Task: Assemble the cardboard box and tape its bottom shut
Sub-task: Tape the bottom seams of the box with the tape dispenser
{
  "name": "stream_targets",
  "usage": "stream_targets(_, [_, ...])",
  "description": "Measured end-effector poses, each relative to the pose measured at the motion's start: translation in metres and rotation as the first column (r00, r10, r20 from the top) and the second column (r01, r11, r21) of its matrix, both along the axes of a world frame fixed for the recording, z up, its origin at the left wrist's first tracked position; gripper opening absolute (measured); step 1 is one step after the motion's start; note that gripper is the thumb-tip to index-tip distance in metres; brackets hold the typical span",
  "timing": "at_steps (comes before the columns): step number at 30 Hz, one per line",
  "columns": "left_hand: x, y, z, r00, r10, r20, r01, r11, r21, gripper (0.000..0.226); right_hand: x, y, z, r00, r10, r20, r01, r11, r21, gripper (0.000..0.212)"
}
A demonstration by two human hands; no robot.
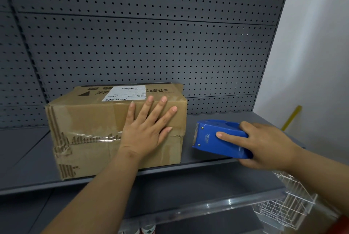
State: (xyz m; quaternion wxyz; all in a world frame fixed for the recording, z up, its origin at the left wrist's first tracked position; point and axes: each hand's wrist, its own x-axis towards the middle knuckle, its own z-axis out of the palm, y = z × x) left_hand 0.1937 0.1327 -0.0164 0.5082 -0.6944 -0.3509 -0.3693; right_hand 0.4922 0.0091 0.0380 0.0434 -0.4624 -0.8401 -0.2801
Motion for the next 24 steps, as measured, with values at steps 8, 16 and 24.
stream_targets(8, [-0.001, 0.000, -0.002, 1.000, 0.017, -0.006, -0.017, 1.000, 0.025, 0.057, 0.014, -0.001, 0.000, 1.000, -0.025, 0.015, 0.026, 0.997, -0.076, 0.096])
stream_targets(16, [0.000, 0.001, -0.005, 1.000, 0.021, -0.020, -0.021, 0.999, 0.027, 0.058, 0.013, -0.004, 0.001, 0.993, -0.084, 0.081, 0.087, 0.996, -0.030, 0.094])
stream_targets(24, [0.001, 0.000, -0.005, 1.000, -0.001, -0.011, 0.002, 0.999, 0.035, 0.059, -0.035, 0.001, 0.013, 0.951, -0.244, 0.189, 0.270, 0.955, -0.125, 0.081])
